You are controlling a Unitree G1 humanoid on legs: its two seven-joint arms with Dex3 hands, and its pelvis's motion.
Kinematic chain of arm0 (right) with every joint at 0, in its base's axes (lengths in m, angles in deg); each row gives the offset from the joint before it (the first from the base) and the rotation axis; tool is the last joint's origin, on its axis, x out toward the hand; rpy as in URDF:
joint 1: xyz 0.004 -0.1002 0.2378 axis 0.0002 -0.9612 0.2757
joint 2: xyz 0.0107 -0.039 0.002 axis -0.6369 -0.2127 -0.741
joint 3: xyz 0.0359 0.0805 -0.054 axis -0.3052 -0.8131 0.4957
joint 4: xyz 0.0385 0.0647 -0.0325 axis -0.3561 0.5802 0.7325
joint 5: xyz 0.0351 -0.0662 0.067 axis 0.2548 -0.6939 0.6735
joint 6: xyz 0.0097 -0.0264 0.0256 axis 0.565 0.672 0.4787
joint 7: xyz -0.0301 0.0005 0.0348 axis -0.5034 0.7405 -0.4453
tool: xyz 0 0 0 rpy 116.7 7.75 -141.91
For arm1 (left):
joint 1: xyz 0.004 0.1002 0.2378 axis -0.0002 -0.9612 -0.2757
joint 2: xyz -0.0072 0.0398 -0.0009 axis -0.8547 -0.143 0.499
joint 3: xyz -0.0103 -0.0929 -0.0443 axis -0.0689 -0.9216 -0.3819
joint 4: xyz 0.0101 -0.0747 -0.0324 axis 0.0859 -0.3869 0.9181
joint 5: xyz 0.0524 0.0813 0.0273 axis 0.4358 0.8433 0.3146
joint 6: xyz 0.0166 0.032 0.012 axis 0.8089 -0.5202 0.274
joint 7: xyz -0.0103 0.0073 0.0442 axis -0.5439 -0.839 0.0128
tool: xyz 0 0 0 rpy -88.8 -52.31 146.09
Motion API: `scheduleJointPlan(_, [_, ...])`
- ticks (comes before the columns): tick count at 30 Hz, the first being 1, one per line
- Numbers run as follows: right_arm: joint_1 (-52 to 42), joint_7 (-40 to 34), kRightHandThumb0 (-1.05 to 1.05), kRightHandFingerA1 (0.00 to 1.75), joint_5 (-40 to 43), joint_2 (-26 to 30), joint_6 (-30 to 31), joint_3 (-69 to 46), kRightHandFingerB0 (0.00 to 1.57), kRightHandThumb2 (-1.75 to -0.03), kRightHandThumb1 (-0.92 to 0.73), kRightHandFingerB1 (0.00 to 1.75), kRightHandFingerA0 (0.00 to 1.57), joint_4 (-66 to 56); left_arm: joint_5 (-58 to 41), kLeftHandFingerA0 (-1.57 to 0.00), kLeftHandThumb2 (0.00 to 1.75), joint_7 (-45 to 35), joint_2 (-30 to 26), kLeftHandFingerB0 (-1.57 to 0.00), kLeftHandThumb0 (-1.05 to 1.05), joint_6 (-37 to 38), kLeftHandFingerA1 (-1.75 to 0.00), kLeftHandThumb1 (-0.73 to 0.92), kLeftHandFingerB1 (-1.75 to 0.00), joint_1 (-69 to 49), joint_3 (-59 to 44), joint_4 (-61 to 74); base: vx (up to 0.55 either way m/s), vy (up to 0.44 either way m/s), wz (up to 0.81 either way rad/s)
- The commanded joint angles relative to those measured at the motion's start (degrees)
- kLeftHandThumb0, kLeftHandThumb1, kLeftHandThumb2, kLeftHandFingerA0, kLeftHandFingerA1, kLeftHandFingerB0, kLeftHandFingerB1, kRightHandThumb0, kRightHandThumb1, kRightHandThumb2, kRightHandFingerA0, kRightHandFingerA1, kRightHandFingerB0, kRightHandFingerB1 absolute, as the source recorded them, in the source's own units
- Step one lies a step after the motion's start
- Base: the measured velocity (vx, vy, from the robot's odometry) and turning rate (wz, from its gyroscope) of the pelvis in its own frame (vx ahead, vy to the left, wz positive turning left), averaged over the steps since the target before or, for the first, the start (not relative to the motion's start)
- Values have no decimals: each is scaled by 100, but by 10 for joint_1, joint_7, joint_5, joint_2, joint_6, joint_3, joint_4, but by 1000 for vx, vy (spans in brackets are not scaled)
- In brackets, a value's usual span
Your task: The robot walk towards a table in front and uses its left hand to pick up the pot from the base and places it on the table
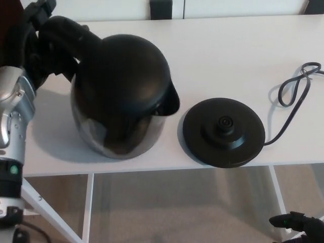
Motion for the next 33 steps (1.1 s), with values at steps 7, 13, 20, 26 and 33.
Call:
scheduleJointPlan(7, [1, -8, -43, 62, 1, 7, 2, -7, 45, -87, -52, 56, 56, 1, 49, 0, 81, -191, -118, 0, -77, 54, -2, 45, 0, -64, 127, 103, 0, 0, 0])
scheduleJointPlan(13, [0, -9, -42, 62, -2, 9, 4, -5, 43, -88, -52, 55, 56, -5, 63, 0, 80, -186, -129, 0, -76, 73, -5, 46, 0, -62, 138, 95, 0, 0, 0])
scheduleJointPlan(20, [-3, -10, -43, 61, -4, 7, 0, -3, 44, -87, -53, 56, 54, -2, 96, 0, 80, -175, -123, 0, -77, 70, -4, 48, 0, -32, 147, 40, 0, 0, 0])
scheduleJointPlan(26, [-2, -9, -43, 61, -1, 8, 4, -6, 43, -88, -53, 55, 54, -12, 142, -4, 76, -138, -104, 0, -68, 76, -39, 44, -34, 52, 160, -58, 0, 0, 0])
scheduleJointPlan(33, [3, -11, -43, 61, -4, 8, 10, -4, 45, -88, -53, 56, 55, -16, 114, -84, 70, -32, -31, -60, -43, 45, -141, 80, -102, 106, 80, -111, 0, 0, 0])
